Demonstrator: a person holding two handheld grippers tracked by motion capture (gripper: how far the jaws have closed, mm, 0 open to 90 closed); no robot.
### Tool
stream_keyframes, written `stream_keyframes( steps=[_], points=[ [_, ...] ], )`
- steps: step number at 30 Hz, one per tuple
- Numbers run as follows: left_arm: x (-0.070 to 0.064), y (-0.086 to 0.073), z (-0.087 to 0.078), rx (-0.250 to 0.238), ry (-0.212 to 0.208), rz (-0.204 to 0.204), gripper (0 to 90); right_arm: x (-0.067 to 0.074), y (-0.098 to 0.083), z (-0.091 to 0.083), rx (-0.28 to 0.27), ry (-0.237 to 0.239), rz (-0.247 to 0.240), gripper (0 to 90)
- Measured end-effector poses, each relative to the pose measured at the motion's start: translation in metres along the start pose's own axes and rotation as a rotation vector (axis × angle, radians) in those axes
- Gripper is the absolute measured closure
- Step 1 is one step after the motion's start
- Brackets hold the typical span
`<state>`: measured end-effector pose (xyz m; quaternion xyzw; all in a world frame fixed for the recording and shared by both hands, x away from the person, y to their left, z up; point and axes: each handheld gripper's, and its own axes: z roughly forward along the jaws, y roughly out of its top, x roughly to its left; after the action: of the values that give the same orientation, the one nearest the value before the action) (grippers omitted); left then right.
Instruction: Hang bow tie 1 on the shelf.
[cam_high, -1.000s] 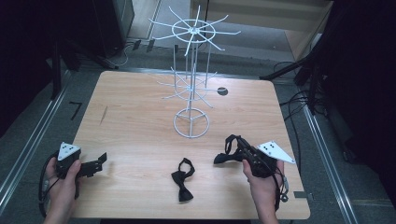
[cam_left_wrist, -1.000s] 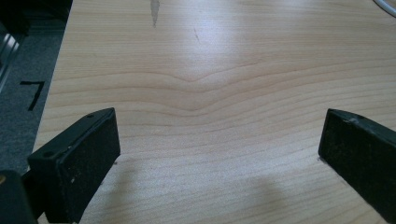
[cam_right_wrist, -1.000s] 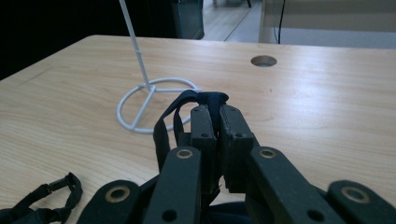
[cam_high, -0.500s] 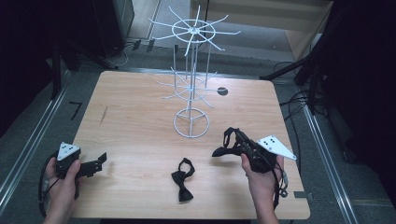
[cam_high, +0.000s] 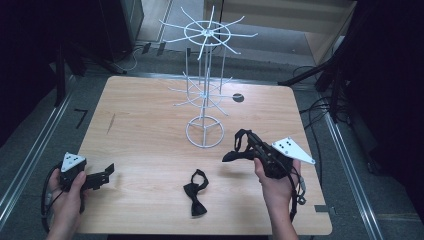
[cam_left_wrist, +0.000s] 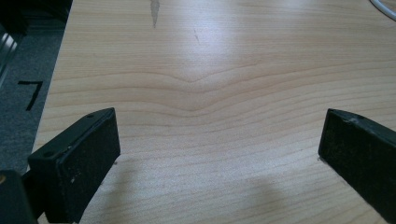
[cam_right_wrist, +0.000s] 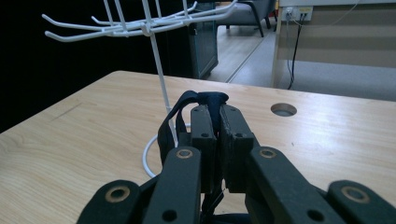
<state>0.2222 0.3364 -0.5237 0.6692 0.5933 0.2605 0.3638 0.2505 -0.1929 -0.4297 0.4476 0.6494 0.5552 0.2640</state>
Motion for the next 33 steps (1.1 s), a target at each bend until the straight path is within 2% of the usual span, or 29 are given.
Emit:
stream_keyframes(
  steps=[8, 33],
  points=[
    [0.000, 0.000, 0.000, -0.001, -0.002, 0.002, 0.0, 0.008, 0.013, 0.004, -0.021, 0.027, -0.009, 86.9],
    [0.000, 0.000, 0.000, -0.005, -0.001, 0.004, 0.0, 0.030, 0.045, 0.022, -0.036, 0.078, -0.038, 86.9]
  ],
)
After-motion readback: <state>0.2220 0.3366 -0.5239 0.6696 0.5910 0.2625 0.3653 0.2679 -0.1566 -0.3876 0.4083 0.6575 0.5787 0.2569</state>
